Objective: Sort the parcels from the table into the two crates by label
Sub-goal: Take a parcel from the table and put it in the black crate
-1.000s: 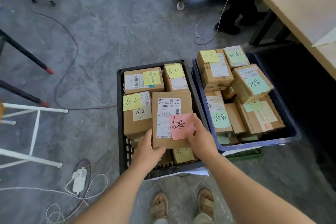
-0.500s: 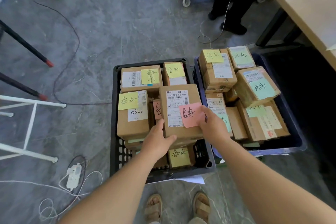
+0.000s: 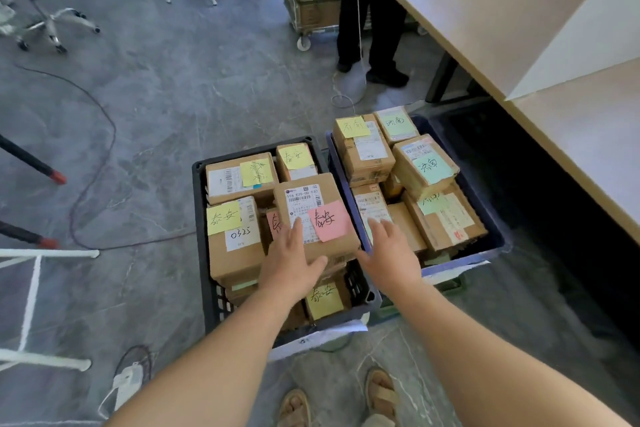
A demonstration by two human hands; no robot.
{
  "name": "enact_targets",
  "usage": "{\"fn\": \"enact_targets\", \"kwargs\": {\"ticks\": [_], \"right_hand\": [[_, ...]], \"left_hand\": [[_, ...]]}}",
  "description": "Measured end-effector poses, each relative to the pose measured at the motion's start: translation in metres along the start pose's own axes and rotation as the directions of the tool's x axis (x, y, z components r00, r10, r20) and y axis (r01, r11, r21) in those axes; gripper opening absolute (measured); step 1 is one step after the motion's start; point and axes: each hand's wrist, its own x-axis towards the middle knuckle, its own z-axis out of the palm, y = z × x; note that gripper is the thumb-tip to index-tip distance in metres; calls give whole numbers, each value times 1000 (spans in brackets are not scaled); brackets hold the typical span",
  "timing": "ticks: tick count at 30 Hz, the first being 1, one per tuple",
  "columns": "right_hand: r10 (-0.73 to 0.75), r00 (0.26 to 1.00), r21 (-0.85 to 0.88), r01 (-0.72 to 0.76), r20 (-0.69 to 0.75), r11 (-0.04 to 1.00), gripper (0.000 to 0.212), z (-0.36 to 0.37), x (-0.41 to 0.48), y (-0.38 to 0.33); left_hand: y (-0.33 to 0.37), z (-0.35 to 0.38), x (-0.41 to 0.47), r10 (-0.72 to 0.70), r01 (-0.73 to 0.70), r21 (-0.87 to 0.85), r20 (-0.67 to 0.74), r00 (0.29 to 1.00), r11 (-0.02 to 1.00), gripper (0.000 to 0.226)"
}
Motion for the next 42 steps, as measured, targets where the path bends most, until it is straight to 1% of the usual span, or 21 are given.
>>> {"fn": "enact_targets", "kwargs": {"ticks": [2, 5, 9, 14, 22, 26, 29, 32, 37, 40, 42], "right_hand": [[18, 1000, -24, -19, -23, 1000, 67, -6, -21, 4], [60, 994, -30, -63, -86, 998, 68, -19, -56, 14], [118, 976, -65, -131, -181, 989, 70, -39, -100, 35], [200, 942, -68, -226, -269, 972, 71, -64, -155, 69], [272, 874, -48, -317, -402, 947, 74, -101, -254, 151], [318, 848, -8, -355, -425, 935, 74, -113, -313, 206], [344, 831, -8, -386, -436, 923, 75, -118, -355, 248], [361, 812, -20, -416, -459, 909, 74, -123, -393, 289], [428, 767, 4, -485, -478, 874, 70, -127, -453, 349], [490, 733, 32, -541, -472, 840, 69, -126, -485, 380], [536, 694, 72, -578, -480, 813, 68, -127, -504, 401]], "left_hand": [[7, 1, -9, 38, -43, 78, 60, 997, 996, 85], [22, 5, -27, 190, -206, 244, 86, 978, 948, 81], [50, 16, -45, 339, -366, 336, 138, 930, 868, 82], [98, 23, -75, 462, -485, 429, 163, 872, 763, 81], [193, 60, -155, 608, -610, 476, 181, 773, 633, 78], [244, 97, -211, 671, -662, 502, 198, 715, 557, 78], [280, 124, -251, 711, -693, 516, 209, 672, 504, 78], [314, 152, -284, 732, -711, 529, 224, 644, 464, 78], [362, 204, -332, 758, -759, 518, 284, 587, 394, 79], [389, 231, -359, 775, -807, 482, 342, 532, 342, 78], [407, 248, -373, 785, -840, 446, 378, 491, 310, 77]]}}
